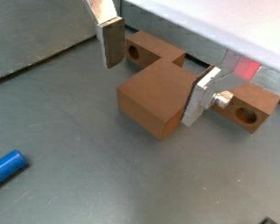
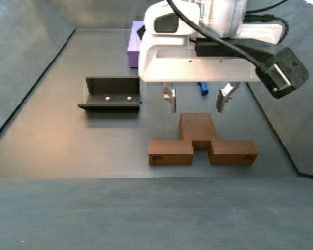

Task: Pick up the brown object. Move up. Place the brown object on the fixture. Regrasp the brown object. Move to above the board. Insert the brown object.
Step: Pick up the brown object.

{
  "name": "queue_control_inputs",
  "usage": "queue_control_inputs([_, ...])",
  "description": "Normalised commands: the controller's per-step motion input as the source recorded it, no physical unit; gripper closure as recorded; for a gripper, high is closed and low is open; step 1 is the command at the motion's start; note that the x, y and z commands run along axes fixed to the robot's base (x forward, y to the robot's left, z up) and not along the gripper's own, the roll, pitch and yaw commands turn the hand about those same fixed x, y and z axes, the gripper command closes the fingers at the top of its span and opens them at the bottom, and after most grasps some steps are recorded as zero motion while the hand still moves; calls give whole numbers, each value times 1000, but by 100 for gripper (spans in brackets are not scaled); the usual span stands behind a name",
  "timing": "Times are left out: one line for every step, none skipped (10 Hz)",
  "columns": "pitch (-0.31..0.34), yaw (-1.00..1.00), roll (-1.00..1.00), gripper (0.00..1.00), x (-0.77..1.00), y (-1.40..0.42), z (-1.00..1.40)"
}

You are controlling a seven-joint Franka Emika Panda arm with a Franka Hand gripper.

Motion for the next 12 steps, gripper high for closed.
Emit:
queue_control_inputs([-11,-46,-87,0,-66,83,-206])
queue_control_inputs([0,-29,-116,0,3,51,-234])
queue_control_inputs([0,-60,-147,0,106,3,-243])
queue_control_inputs([0,-46,-127,0,37,34,-231])
queue_control_inputs([0,-49,-130,0,26,31,-214])
queue_control_inputs([0,-83,-83,0,14,46,-197])
queue_control_inputs([0,-89,-76,0,0,57,-191])
queue_control_inputs([0,-77,-73,0,0,77,-189])
queue_control_inputs([0,-71,-57,0,0,49,-194])
queue_control_inputs([0,-60,-67,0,0,57,-177])
queue_control_inputs([0,-49,-87,0,0,69,-151])
queue_control_inputs([0,-23,-89,0,0,54,-163])
